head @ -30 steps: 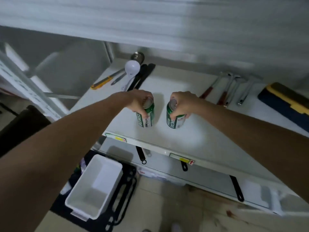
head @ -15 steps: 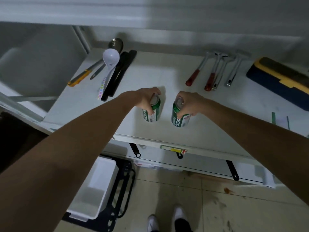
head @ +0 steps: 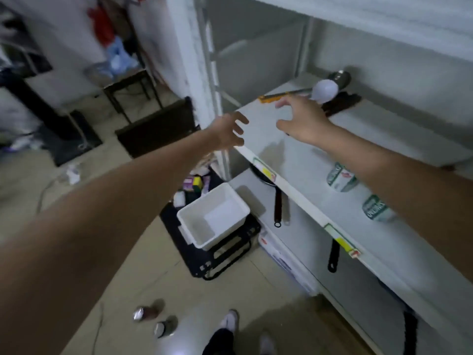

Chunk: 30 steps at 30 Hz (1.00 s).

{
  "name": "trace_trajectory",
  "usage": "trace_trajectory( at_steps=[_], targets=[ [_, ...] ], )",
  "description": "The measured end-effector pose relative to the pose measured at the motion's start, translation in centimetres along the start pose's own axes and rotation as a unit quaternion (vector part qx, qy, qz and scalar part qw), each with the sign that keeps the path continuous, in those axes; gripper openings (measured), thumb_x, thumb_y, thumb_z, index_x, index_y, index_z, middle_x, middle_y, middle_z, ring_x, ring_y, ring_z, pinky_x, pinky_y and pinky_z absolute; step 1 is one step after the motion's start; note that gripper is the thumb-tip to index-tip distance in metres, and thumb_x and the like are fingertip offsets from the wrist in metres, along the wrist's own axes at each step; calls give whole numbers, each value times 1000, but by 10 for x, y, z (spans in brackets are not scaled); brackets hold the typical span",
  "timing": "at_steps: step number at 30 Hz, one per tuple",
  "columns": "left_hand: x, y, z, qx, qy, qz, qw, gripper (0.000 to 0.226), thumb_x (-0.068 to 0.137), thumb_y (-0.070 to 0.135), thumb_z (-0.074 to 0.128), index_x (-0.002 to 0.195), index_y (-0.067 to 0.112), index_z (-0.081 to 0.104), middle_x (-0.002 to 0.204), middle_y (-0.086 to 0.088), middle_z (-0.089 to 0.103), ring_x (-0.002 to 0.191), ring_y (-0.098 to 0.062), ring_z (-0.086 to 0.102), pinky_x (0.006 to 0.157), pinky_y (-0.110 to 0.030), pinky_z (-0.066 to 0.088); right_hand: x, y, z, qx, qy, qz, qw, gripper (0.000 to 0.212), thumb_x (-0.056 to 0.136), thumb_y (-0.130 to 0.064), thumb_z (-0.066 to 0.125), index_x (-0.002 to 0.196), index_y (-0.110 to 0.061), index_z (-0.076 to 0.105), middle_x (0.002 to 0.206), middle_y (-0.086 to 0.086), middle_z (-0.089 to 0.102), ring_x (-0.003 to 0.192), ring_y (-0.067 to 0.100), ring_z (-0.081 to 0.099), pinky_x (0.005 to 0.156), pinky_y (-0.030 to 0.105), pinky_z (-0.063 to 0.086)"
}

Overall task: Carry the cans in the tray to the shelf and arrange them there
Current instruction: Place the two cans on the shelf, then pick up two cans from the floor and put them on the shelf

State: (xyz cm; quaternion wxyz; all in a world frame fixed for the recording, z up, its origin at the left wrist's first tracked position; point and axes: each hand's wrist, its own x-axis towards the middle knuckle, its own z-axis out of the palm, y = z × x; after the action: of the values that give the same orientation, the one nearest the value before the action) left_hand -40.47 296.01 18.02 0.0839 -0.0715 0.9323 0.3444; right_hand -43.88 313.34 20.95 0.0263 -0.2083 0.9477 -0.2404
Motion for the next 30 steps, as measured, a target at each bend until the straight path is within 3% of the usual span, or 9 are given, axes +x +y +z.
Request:
trace_trajectory(
  at_steps=[4,6,8,11,15,20,22,25,30],
  targets=[
    [-89,-84,-48,5,92,-102,990,49,80,4,61,127,10,50,109,-5,61,102,-23,60,63,-18,43,1,-103,59,8,-89,-123,988,43,85,-21,56,127,-10,51,137,14,53,126,29,46,96,32,38],
    [-140,-130,-65,-27,124,-160,979,47,81,2,60,127,7,49,110,-10,59,97,-26,60,55,-16,47,-6,-155,93,15,-125,-180,976,43,85,-20,56,126,-10,52,135,14,53,125,30,48,96,32,39],
    [-192,-177,-75,-57,148,-229,960,42,84,3,57,125,8,50,106,-9,56,79,-20,57,45,-15,46,-18,-205,129,19,-161,-222,961,43,85,-20,56,126,-9,52,134,15,54,124,31,48,97,33,39],
    [-263,-245,-80,-96,169,-319,928,37,85,2,52,123,7,51,104,-14,58,62,-12,49,43,-19,46,-39,-270,188,4,-211,-273,939,44,82,-20,59,125,-9,52,130,17,57,121,32,50,95,36,41],
    [-336,-316,-69,-123,189,-402,887,37,85,6,55,122,9,53,97,-4,57,60,-9,49,36,-11,43,-70,-328,263,-23,-283,-318,905,47,84,-21,58,128,-9,48,131,18,55,120,34,49,92,35,40],
    [-379,-391,-30,-168,176,-457,855,36,85,6,53,121,9,54,96,-4,57,66,-19,54,35,-10,42,-98,-355,354,-50,-354,-317,878,49,85,-21,57,131,-10,45,137,17,49,122,33,47,91,33,40],
    [-387,-417,1,-187,154,-472,848,36,86,8,52,123,8,53,103,-9,61,77,-24,60,49,-16,48,-108,-355,394,-64,-386,-311,866,50,84,-20,58,132,-10,45,138,18,49,124,33,47,93,34,40],
    [-391,-461,53,-178,112,-495,843,37,87,12,51,124,8,52,122,-12,62,110,-28,57,83,-25,44,-118,-356,458,-74,-409,-302,858,53,82,-19,61,132,-9,45,137,19,50,126,33,46,96,34,38],
    [-378,-546,155,-210,100,-524,819,38,87,11,49,125,9,52,124,-11,61,114,-28,55,89,-27,42,-140,-330,590,-82,-443,-303,840,54,80,-18,61,131,-9,45,136,18,50,126,32,46,95,31,38]
  ],
)
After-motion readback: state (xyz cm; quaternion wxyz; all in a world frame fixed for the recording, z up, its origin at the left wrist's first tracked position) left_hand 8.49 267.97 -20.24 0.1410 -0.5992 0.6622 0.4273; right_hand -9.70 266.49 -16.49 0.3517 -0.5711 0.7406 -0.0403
